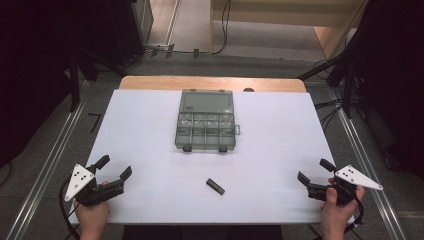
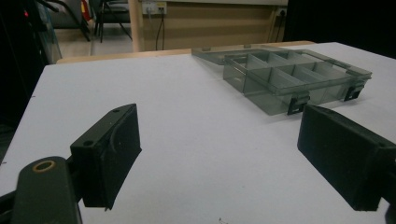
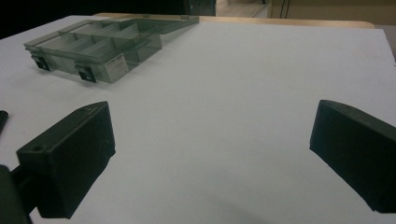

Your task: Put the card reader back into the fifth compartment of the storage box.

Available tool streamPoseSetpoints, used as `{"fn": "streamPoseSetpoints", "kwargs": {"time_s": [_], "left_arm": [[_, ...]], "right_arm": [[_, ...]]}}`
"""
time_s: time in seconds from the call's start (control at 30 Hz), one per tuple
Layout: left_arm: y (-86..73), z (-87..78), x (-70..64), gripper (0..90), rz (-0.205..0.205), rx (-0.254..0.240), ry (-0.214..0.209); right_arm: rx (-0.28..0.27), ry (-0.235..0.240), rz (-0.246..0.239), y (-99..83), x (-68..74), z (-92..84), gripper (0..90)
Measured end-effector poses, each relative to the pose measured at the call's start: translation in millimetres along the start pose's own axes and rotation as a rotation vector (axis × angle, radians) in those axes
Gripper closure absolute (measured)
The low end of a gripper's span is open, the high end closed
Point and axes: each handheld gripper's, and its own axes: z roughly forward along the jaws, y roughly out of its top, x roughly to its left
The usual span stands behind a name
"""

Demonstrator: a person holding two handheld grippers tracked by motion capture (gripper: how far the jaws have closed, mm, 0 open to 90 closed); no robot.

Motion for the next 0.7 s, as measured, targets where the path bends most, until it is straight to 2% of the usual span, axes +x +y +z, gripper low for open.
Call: {"fn": "streamPoseSetpoints", "kwargs": {"time_s": [0.33, 0.4, 0.5, 0.57, 0.7], "left_arm": [[-0.1, -0.1, 0.0, 13.6, -0.001, 0.001, -0.001], [-0.2, -0.3, -0.2, 13.6, -0.002, 0.001, -0.001], [-0.3, -0.3, -0.5, 13.6, 0.000, 0.002, 0.002], [-0.1, 0.1, -0.7, 13.6, 0.004, 0.006, 0.001], [-0.2, -0.2, -0.7, 13.6, 0.005, 0.003, 0.000]], "right_arm": [[0.020, 0.014, -0.075, 14.5, 20.8, 4.4, 0.0], [0.016, 0.044, -0.095, 20.8, 28.5, 5.7, 0.0], [0.019, 0.052, -0.109, 24.5, 33.4, 6.4, 0.0], [0.039, 0.082, -0.123, 29.3, 41.3, 9.3, 0.0], [0.059, 0.102, -0.141, 33.8, 48.8, 12.8, 0.0]]}}
